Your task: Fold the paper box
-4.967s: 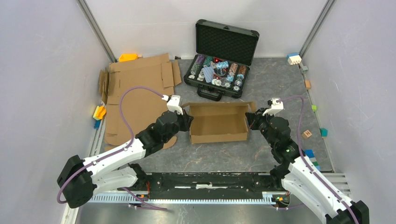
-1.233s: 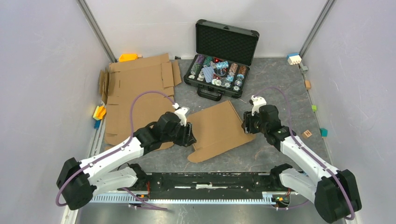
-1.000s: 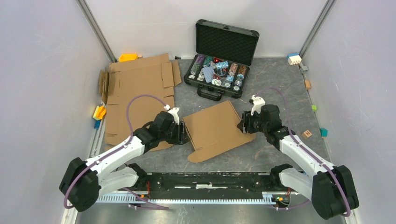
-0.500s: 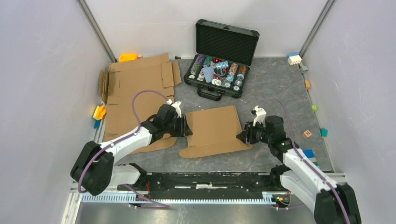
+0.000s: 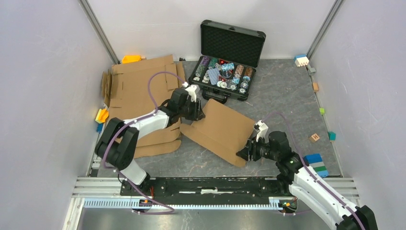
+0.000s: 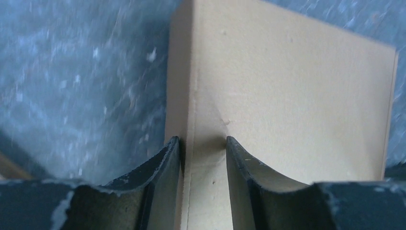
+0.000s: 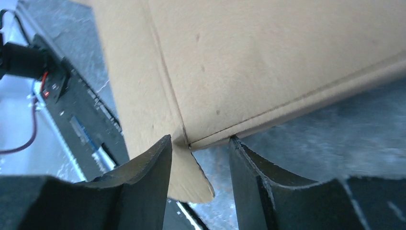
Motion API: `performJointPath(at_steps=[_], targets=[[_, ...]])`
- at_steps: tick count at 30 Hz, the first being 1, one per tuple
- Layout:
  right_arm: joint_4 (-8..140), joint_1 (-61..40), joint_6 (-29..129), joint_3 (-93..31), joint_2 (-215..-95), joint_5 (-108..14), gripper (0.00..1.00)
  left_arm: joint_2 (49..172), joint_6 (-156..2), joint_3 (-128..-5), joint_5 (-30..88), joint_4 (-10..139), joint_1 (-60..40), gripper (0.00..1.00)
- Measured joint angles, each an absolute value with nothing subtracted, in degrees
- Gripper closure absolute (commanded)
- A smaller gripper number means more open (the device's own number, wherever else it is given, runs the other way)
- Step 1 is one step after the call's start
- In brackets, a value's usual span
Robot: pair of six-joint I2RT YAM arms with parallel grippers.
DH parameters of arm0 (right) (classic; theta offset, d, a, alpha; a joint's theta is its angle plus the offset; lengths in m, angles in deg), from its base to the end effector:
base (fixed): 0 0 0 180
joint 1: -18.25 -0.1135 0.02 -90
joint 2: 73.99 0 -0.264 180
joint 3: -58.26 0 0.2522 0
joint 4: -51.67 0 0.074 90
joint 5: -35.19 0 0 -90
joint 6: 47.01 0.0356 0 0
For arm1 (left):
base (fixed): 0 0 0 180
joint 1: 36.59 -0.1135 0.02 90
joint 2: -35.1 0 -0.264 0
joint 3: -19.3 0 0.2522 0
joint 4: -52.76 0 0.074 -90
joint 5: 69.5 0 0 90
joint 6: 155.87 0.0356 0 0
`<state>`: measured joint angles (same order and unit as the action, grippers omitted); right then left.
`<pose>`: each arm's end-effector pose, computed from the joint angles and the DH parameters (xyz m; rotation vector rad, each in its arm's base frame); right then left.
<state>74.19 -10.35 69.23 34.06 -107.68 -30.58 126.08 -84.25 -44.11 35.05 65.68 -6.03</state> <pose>0.1154 0.0795 0.1619 -0.3112 2.2241 0.9940 0.2801 -0.1758 0.1903 0.3878 2.3275 -0.7236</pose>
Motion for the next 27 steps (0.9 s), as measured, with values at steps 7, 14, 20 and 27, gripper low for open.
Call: performJointPath(at_steps=[7, 14, 20, 27], targets=[[77.25, -12.49, 70.11, 33.49, -107.09, -26.42, 0.36, 134.3, -84.0, -55.3, 39.62, 63.48, -4.91, 0.45], [86.12, -12.49, 64.05, 24.1, -107.57, -34.84, 0.26, 125.84, -84.0, -52.74, 31.94, 70.6, -3.86, 0.28], [86.75, -12.47, 59.96, 18.43, -108.84, -40.11, 0.19, 112.31, -84.4, -48.08, 23.92, 75.06, -3.89, 0.14], [87.63, -12.44, 57.19, 15.75, -113.74, -44.15, 0.22, 102.67, -89.03, -37.72, 16.67, 77.16, -3.99, 0.0]])
